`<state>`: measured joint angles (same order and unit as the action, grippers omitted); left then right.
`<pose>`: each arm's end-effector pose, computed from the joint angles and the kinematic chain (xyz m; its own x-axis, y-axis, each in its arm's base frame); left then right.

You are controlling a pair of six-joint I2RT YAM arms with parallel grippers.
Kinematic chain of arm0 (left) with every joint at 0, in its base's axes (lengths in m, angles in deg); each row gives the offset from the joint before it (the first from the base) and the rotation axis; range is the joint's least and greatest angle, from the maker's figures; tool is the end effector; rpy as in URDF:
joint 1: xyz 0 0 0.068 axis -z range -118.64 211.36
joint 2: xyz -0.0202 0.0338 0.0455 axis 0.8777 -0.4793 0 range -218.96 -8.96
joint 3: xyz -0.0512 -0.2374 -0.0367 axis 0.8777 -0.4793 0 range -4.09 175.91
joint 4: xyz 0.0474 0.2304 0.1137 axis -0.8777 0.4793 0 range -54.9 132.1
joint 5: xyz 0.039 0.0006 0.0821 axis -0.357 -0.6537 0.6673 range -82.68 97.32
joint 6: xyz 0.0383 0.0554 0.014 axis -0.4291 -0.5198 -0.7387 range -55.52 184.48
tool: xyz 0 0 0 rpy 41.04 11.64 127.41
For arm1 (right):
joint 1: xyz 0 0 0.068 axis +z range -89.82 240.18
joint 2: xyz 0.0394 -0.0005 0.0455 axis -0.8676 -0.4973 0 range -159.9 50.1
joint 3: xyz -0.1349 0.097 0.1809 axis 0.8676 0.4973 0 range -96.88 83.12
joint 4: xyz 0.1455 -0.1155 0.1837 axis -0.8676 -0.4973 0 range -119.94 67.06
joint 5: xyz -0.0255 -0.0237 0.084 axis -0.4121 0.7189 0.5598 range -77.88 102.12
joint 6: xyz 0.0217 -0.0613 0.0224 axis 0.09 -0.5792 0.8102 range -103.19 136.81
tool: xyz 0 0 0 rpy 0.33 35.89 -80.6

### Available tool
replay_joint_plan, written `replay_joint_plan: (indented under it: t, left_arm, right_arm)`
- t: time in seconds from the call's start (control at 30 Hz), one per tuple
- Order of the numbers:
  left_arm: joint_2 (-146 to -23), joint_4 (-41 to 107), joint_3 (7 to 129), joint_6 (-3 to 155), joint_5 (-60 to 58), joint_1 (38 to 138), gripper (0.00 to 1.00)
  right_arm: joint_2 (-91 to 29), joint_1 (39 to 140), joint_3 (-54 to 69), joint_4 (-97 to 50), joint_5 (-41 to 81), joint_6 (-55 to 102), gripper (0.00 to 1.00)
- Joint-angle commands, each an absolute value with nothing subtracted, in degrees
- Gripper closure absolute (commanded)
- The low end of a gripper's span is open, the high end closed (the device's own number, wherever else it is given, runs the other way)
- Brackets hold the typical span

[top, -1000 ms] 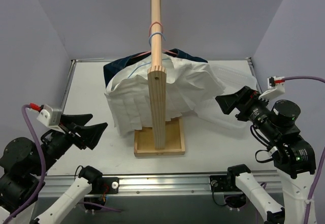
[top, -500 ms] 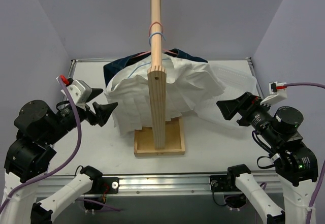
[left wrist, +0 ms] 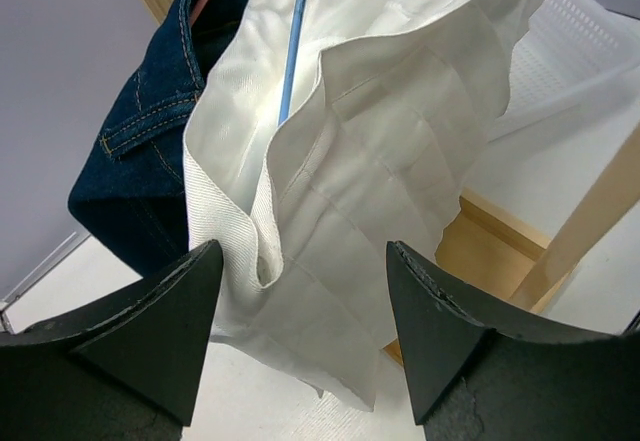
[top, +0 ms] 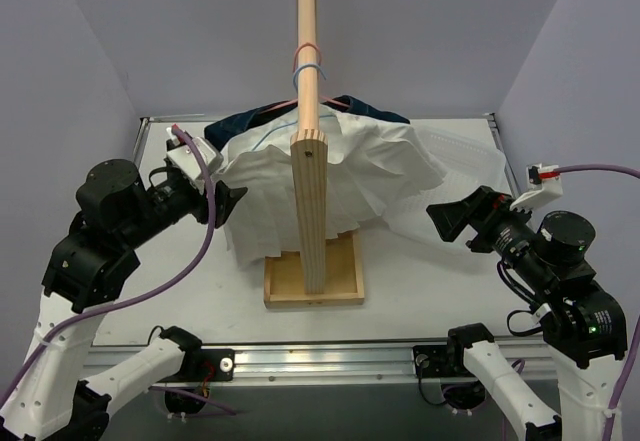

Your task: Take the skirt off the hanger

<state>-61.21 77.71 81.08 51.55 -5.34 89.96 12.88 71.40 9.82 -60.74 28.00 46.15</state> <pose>0.1477 -0.0944 0.4616 0.0028 0.2472 -0.9690 0.6732 0.7161 0.1846 0.1169 0.0387 0.4450 -0.2489 0.4311 -0.8673 -0.3826 0.7788 0.4970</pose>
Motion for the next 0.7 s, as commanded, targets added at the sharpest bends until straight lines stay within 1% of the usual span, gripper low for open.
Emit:
replay_joint_plan:
  t: [0.0,0.1,0.33,0.47,0.53,0.57,0.67]
  left_arm:
    - [-62.2,74.2,80.6,50.1,-4.7,88.6,0.25]
    - [-63.5,74.1,80.6,50.3,-6.1,87.0,0.27]
    - [-64.1,73.7,77.9,53.3,-10.2,85.9,0.37]
    - [-62.1,73.2,75.5,55.0,-9.0,85.9,0.37]
    - [-61.5,73.4,74.7,55.1,-7.8,85.9,0.30]
    - [-60.9,73.6,74.4,54.6,-5.7,85.8,0.21]
    - [-61.1,74.2,74.9,54.1,-3.5,85.9,0.16]
  right_arm:
    - [13.4,71.2,8.6,-60.4,27.9,44.6,0.00]
    - [13.4,71.2,8.7,-60.3,27.9,44.5,0.00]
    - [13.1,71.2,9.6,-59.0,29.4,45.2,0.00]
    - [11.8,71.2,8.8,-57.8,30.5,45.5,0.00]
    - [10.5,71.2,7.5,-57.9,31.0,44.7,0.00]
    - [9.6,71.2,6.2,-58.5,31.5,44.1,0.00]
    - [9.1,71.3,5.7,-58.7,31.6,43.8,0.00]
